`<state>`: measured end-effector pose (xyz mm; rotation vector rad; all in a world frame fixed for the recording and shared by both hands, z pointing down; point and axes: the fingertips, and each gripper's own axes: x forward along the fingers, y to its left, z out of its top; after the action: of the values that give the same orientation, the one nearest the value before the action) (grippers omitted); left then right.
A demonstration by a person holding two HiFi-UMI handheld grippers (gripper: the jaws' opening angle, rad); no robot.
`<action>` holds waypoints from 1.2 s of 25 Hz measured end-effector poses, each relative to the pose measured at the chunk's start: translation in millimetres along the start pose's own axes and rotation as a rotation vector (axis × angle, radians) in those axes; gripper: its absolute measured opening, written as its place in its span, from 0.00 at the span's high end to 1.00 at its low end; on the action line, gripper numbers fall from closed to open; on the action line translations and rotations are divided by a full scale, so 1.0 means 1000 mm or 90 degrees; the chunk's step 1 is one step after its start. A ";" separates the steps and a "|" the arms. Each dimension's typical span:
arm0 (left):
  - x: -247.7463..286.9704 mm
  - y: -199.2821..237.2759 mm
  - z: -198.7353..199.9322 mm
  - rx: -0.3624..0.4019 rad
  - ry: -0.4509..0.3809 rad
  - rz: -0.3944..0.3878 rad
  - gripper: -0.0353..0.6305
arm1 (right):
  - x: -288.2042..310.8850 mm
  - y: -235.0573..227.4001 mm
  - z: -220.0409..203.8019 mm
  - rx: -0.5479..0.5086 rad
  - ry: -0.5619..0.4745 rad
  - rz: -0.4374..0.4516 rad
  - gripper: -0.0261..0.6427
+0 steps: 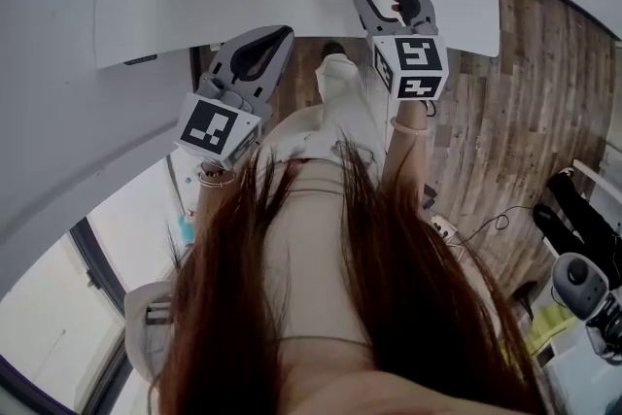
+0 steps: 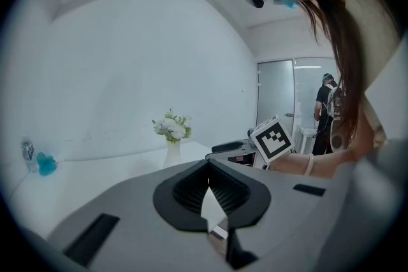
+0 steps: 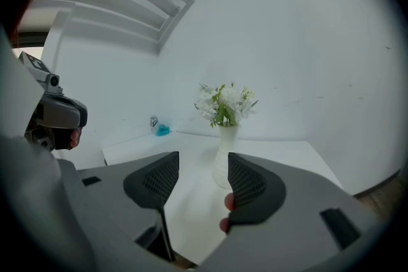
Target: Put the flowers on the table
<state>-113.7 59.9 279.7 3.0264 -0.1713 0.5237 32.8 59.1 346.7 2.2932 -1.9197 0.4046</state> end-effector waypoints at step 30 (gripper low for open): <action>-0.102 -0.121 0.007 0.019 -0.106 0.028 0.94 | -0.159 0.082 0.033 -0.109 -0.059 0.030 0.61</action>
<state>-192.6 189.4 233.2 3.1014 -0.2416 0.2783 -68.6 186.0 264.2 2.1981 -1.9687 0.1337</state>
